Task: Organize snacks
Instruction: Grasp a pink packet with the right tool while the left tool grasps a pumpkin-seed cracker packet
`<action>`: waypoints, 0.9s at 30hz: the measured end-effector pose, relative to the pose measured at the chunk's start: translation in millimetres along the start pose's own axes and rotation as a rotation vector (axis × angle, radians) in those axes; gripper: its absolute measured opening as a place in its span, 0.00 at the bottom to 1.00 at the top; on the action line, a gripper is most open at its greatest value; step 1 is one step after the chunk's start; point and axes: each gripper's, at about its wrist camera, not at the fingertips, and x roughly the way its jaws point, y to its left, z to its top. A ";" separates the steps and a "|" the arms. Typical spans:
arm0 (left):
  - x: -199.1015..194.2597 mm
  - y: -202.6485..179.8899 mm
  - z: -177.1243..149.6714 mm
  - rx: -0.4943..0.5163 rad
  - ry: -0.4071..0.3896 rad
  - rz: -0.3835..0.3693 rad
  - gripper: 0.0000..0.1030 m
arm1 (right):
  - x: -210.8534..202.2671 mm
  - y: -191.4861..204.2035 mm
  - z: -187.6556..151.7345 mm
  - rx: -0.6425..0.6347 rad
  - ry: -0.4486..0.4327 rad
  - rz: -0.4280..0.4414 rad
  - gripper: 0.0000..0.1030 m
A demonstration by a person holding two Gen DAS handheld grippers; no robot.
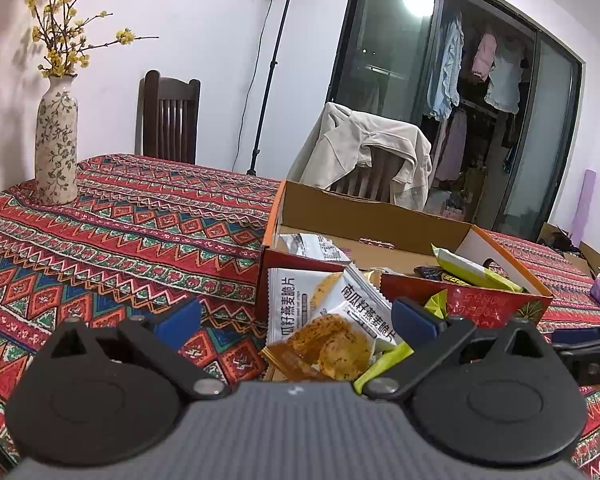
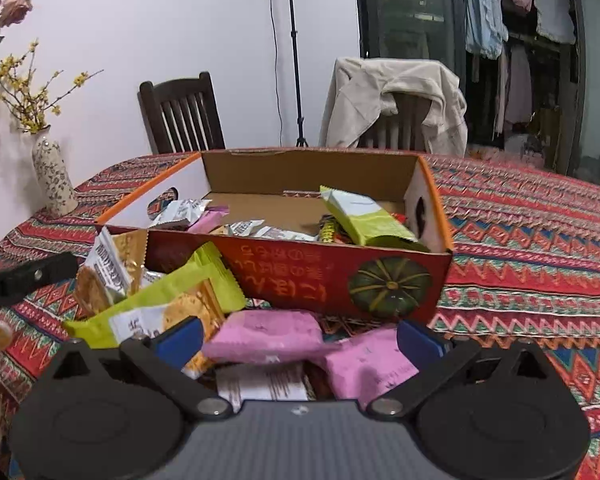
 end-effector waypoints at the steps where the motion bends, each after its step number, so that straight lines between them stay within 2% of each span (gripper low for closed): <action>1: 0.3 0.4 0.0 -0.003 0.001 0.000 1.00 | 5.5 1.6 0.6 -0.001 0.009 -0.003 0.98; 5: -0.1 3.0 -0.3 -0.016 0.002 -0.004 1.00 | 21.8 7.6 -5.5 -0.018 0.041 0.007 0.86; 8: 0.1 3.6 -0.3 -0.021 0.004 -0.004 1.00 | 21.8 14.6 -11.7 -0.067 0.011 0.008 0.74; 15: 2.6 5.9 -0.4 -0.036 0.016 0.001 1.00 | 12.5 9.7 -17.8 -0.049 -0.028 0.022 0.74; 21: 7.0 5.3 -0.6 -0.031 0.038 0.013 1.00 | -13.6 3.6 -26.0 -0.025 -0.160 0.021 0.74; 27: 12.9 -8.6 -2.3 0.049 0.081 0.037 1.00 | -30.1 -15.7 -29.5 0.061 -0.242 0.035 0.74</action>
